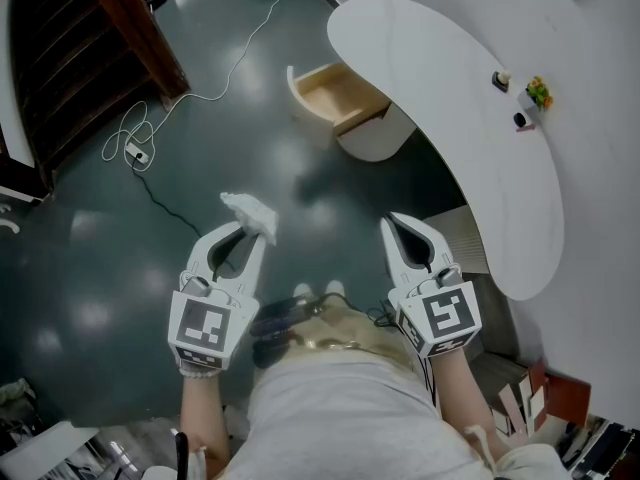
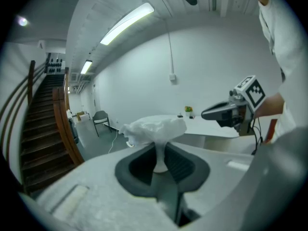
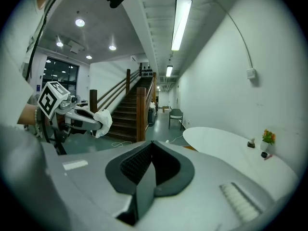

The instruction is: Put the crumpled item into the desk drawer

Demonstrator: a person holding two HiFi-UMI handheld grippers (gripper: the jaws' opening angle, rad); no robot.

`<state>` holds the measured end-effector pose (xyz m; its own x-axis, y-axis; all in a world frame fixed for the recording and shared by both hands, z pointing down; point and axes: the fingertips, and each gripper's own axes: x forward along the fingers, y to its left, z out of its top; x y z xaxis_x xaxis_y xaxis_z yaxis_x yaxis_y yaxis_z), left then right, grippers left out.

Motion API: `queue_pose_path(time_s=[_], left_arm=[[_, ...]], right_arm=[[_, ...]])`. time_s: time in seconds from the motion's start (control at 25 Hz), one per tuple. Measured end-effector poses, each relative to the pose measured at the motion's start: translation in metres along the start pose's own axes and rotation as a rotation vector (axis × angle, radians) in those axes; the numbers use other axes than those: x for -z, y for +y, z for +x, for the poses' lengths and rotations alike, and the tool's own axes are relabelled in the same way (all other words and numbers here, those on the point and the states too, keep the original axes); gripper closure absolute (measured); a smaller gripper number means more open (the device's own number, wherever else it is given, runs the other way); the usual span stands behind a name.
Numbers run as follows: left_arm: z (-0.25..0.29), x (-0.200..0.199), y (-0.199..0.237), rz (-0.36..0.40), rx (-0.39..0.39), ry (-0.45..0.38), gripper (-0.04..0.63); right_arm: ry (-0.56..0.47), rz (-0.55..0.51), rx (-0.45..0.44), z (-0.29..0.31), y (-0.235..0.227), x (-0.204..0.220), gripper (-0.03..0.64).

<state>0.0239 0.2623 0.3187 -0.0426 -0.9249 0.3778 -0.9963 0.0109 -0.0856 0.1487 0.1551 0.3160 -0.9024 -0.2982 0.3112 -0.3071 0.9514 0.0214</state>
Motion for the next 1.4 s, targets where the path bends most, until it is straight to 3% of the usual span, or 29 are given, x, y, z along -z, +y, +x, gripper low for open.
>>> queue_pose_path(time_s=[1.4], left_arm=[[-0.038,0.004,0.030,0.063,0.017,-0.081,0.551]], right_arm=[[-0.025,-0.040,0.080,-0.005,0.050,-0.010,0.612]])
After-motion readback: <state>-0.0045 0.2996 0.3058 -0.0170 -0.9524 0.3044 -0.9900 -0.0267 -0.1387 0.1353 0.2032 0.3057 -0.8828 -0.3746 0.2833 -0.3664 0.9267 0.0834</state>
